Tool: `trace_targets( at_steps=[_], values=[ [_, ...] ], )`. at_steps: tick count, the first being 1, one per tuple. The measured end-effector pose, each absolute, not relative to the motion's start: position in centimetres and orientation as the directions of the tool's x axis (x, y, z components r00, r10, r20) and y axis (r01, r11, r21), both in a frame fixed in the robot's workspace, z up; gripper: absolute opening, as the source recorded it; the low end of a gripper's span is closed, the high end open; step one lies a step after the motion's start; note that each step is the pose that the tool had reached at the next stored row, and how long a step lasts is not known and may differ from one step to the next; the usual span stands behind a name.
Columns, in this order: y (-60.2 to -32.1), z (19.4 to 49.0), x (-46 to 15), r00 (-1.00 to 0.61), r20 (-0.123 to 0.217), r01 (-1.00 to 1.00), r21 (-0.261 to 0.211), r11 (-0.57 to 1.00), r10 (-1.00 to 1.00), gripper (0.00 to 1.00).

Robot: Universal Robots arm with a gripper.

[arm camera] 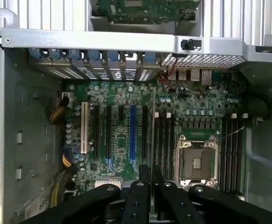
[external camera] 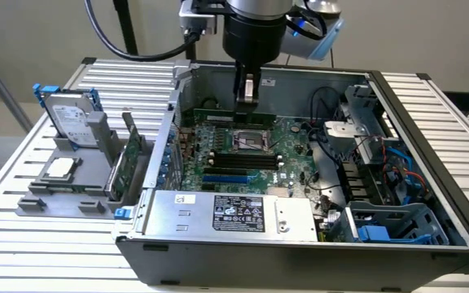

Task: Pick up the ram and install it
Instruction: 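Insert the ram into the slot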

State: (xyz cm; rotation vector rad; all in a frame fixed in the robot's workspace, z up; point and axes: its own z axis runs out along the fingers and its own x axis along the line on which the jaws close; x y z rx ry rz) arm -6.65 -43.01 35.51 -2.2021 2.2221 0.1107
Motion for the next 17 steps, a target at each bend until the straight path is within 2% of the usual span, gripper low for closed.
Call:
trace_targets(
  at_steps=[11,17],
  values=[
    [-39.3,33.5,-4.6,-0.010,-0.058,-0.999,0.042,0.008,-0.998,0.00],
    [-39.1,33.3,-4.2,-0.010,-0.058,-0.999,0.042,0.008,-0.998,0.00]
  ],
)
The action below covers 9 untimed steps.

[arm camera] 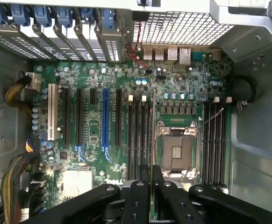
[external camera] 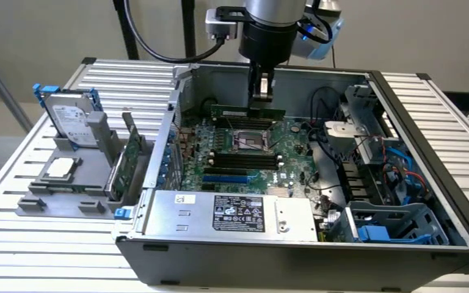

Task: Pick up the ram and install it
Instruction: 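Insert the ram into the slot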

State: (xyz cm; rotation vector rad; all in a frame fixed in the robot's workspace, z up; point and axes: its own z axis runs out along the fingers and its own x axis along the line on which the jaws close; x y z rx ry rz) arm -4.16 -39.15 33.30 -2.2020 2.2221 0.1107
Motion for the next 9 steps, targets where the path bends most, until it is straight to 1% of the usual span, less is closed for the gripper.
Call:
trace_targets(
  at_steps=[9],
  values=[
    [-39.15,33.30,-4.16,-0.010,-0.058,-0.999,0.042,0.008,-0.998,0.00]
  ],
)
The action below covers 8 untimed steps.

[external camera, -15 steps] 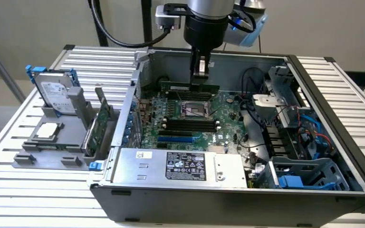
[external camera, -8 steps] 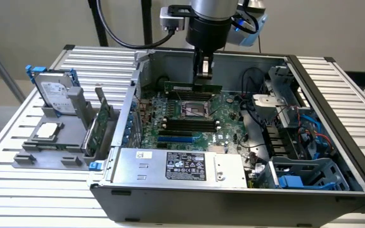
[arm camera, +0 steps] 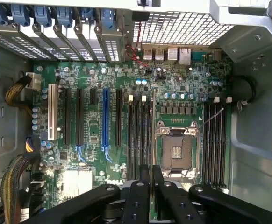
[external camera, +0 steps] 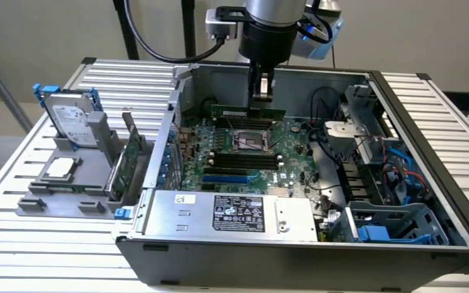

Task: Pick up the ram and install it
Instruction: 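Insert the ram into the slot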

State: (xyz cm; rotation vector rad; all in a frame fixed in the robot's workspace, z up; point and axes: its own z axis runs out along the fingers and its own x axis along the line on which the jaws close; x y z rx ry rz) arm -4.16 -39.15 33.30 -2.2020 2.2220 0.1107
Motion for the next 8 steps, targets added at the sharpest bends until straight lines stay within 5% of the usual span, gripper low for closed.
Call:
trace_targets(
  at_steps=[8],
  values=[
    [-39.3,32.1,-4.1,-0.010,-0.058,-0.999,0.042,0.008,-0.998,0.00]
  ],
)
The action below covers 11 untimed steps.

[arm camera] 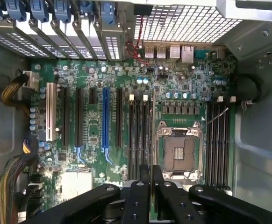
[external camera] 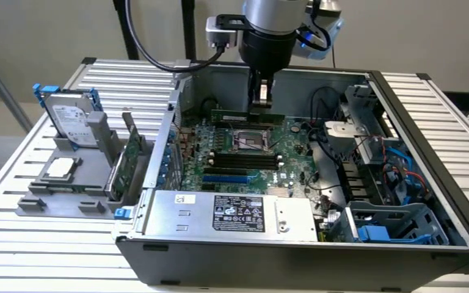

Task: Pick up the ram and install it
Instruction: 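Insert the ram into the slot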

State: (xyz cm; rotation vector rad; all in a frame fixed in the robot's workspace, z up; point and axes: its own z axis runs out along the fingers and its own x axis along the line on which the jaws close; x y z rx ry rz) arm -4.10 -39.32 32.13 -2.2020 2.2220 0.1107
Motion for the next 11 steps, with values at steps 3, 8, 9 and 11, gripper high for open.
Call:
trace_targets(
  at_steps=[3,8,9,11],
  values=[
    [-39.4,31.6,-4.0,-0.010,-0.058,-0.999,0.042,0.008,-0.998,0.00],
    [-39.7,30.7,-3.9,-0.010,-0.058,-0.999,0.042,0.008,-0.998,0.00],
    [-39.7,30.5,-3.8,-0.010,-0.058,-0.999,0.042,0.008,-0.998,0.00],
    [-39.8,30.1,-3.8,-0.010,-0.058,-0.999,0.042,0.008,-0.998,0.00]
  ],
)
